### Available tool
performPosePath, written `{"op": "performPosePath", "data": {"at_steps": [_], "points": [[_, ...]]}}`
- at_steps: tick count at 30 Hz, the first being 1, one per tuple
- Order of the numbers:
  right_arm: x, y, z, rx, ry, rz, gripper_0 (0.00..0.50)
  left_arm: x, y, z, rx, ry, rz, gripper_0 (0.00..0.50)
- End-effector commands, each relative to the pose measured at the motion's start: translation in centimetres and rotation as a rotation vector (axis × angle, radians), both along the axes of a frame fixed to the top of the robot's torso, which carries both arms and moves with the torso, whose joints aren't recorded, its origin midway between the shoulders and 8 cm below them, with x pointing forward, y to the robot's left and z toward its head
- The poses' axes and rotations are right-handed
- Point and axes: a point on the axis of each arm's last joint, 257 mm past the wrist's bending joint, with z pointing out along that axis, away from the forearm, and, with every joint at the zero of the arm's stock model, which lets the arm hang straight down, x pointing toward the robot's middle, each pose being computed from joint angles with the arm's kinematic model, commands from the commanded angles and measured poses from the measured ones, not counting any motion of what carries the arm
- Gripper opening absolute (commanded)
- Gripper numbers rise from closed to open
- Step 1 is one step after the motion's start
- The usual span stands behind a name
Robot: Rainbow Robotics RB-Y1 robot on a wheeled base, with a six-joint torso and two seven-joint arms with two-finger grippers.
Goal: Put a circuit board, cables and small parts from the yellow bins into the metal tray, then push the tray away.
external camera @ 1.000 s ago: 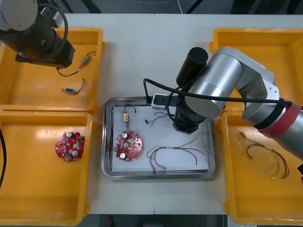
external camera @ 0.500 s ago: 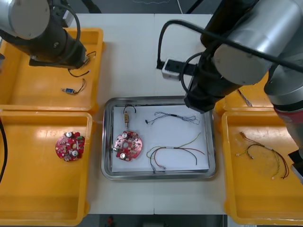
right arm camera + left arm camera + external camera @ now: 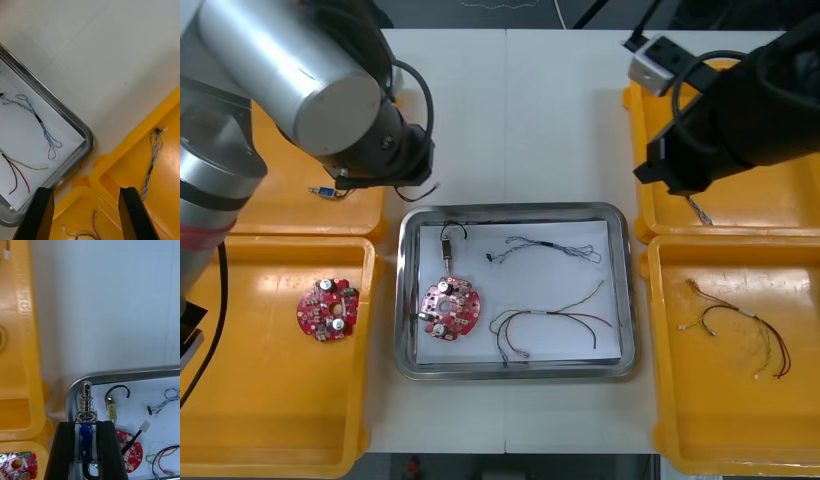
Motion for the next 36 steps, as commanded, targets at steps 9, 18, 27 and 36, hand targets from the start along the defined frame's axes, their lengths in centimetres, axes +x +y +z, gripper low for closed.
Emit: {"op": "performPosePath", "data": {"at_steps": [9, 18, 27, 36], "points": [[-3.8, -13.0, -0.3, 0.051, -0.011, -0.348, 0.5, -1.7, -7.7, -6.8, -0.036, 0.074, -0.052, 0.0], [-7.1, -19.6, -2.6, 0.094, 0.038, -0.529, 0.5, -1.4, -9.3, -10.7, -0.004, 0.087, -0.056, 0.001], [-11.2, -22.4, -7.5, 0.076, 0.167, -0.632, 0.5, -1.2, -10.1, -12.2, 0.008, 0.075, -0.069, 0.189], [-12.5, -22.6, -9.3, 0.152, 0.222, -0.751, 0.5, -1.5, -10.5, -12.0, 0.002, 0.072, -0.074, 0.5]]}}
